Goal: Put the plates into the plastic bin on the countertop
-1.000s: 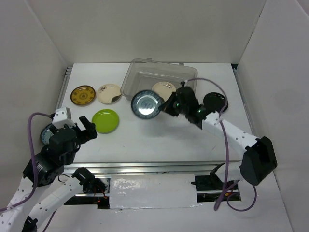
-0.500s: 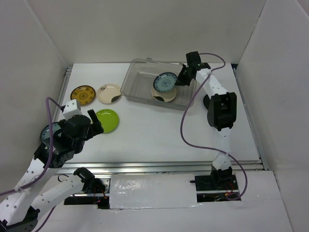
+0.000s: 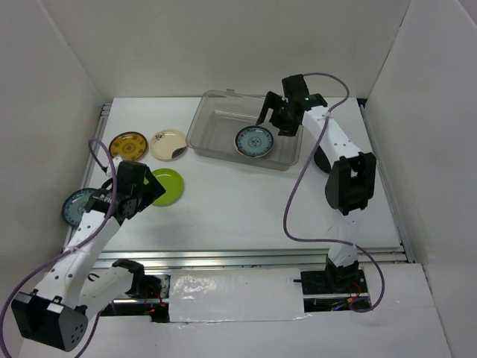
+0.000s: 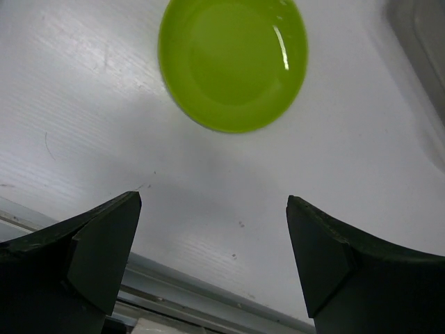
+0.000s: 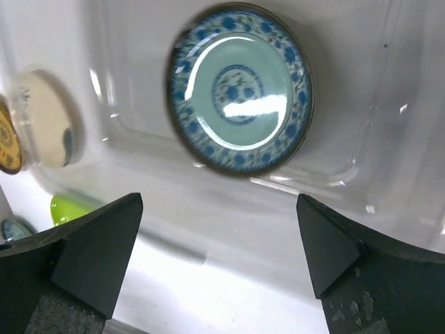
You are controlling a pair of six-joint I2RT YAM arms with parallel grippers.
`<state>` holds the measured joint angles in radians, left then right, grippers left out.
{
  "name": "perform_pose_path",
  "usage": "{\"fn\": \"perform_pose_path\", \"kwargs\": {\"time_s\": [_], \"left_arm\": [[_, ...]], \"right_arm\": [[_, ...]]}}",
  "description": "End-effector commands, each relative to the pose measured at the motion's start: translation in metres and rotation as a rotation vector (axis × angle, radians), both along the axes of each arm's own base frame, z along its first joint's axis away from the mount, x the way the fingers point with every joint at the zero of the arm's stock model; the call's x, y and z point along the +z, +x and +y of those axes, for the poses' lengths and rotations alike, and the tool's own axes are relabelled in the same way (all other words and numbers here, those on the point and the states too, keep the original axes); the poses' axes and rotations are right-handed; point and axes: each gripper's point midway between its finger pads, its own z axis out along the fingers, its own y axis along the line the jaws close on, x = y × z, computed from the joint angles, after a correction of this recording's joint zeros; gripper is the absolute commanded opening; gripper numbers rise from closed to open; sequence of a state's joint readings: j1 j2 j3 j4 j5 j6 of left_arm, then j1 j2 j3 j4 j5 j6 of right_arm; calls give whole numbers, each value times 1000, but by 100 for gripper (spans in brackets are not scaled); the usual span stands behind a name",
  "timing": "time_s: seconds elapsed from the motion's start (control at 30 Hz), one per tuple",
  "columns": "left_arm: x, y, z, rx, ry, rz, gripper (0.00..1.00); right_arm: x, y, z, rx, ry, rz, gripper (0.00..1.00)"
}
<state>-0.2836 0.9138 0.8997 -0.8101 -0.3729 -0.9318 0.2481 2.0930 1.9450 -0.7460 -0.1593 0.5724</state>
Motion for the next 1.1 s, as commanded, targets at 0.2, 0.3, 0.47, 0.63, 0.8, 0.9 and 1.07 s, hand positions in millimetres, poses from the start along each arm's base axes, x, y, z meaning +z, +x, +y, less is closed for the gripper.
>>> {"fn": "perform_pose_path", "kwargs": {"time_s": [0.2, 0.3, 0.47, 0.63, 0.8, 0.9, 1.07], "left_arm": [[-58, 21, 24, 212, -177, -50, 99], [-67, 43, 22, 178, -244, -156, 99], [-86, 61, 26, 197, -248, -143, 96], [-112, 71, 41, 268, -226, -46, 80], [-138, 65, 41, 312, -231, 41, 75], [-151, 62, 42, 331, -234, 67, 66], [-168, 49, 44, 372, -220, 145, 12]], "right_arm": [[153, -115, 32, 144, 49, -399, 100], [162, -177, 62, 309, 206, -482, 100], [154, -266, 83, 498, 417, -530, 100], [148, -311, 79, 540, 468, -537, 100], [153, -321, 66, 512, 447, -564, 100], [160, -323, 61, 508, 443, -581, 100], [164, -326, 58, 499, 455, -593, 100]]}}
